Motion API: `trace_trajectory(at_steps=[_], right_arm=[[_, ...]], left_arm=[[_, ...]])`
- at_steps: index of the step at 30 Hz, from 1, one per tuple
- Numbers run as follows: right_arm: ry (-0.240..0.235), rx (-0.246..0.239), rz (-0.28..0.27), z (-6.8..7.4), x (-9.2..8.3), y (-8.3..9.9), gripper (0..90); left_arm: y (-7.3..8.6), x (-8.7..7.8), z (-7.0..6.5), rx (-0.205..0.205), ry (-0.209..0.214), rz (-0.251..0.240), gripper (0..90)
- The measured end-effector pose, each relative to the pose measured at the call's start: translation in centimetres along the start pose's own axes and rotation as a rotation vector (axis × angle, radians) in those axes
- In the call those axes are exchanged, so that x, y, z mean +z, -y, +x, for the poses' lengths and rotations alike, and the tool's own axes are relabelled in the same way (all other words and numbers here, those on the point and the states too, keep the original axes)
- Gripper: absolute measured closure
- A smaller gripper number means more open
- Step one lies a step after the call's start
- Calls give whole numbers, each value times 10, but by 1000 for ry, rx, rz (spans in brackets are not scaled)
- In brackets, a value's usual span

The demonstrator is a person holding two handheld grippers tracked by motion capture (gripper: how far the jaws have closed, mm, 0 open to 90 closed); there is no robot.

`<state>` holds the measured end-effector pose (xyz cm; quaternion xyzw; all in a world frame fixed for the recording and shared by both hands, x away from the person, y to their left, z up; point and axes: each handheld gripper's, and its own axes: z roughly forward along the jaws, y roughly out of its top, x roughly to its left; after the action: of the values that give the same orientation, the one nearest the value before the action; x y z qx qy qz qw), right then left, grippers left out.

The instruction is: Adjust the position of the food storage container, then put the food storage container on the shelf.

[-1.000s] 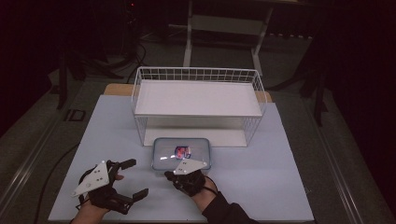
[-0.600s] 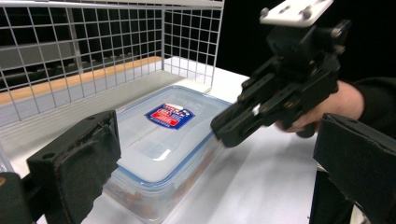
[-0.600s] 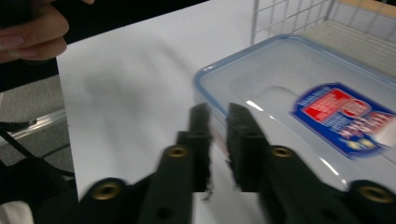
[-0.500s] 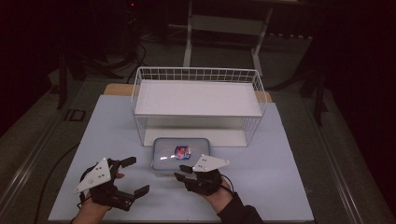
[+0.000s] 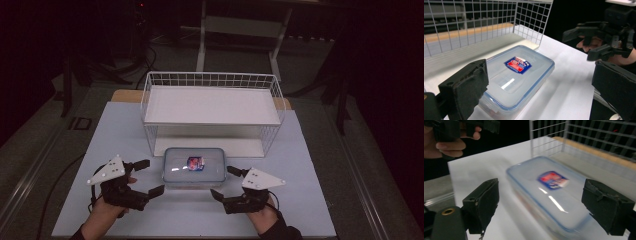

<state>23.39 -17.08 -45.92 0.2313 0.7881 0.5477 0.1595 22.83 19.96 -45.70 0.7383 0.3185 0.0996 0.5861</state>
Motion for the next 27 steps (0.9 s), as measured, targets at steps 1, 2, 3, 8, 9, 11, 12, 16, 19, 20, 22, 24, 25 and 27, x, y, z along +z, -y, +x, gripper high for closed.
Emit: trace_trajectory(at_steps=[1,2,3,8,9,11,12,16,19,20,22,24,25,27], right_arm=[[10,-19,4,-3,-5,0,173],[10,-19,4,-3,-5,0,173],[23,-34,13,-7,-9,1,179],[90,-3,7,-22,-28,5,181],[108,4,14,-24,-30,6,181],[141,25,44,-27,-32,10,173],[149,46,55,-29,-31,12,170],[128,143,108,-38,-26,19,146],[100,210,128,-43,-21,22,137],[91,242,128,-45,-19,23,134],[87,290,126,-49,-16,24,131],[73,346,128,-54,-12,24,131],[71,356,128,-56,-11,24,131],[63,370,131,-57,-9,23,131]], left_arm=[[-1,3,2,-11,-3,17,4],[-1,3,2,-11,-3,17,4],[-2,5,5,-24,-1,37,4],[-2,20,20,-123,-15,129,4],[-1,23,24,-157,-5,134,6],[3,28,30,-213,-13,137,7],[5,30,33,-260,3,126,13],[12,39,45,-375,-7,136,27],[16,44,55,-446,-13,155,42],[18,45,58,-476,-22,170,51],[22,48,65,-540,-9,183,56],[25,52,70,-594,-13,201,85],[27,53,74,-616,-5,203,99],[31,57,80,-669,-6,218,109]])
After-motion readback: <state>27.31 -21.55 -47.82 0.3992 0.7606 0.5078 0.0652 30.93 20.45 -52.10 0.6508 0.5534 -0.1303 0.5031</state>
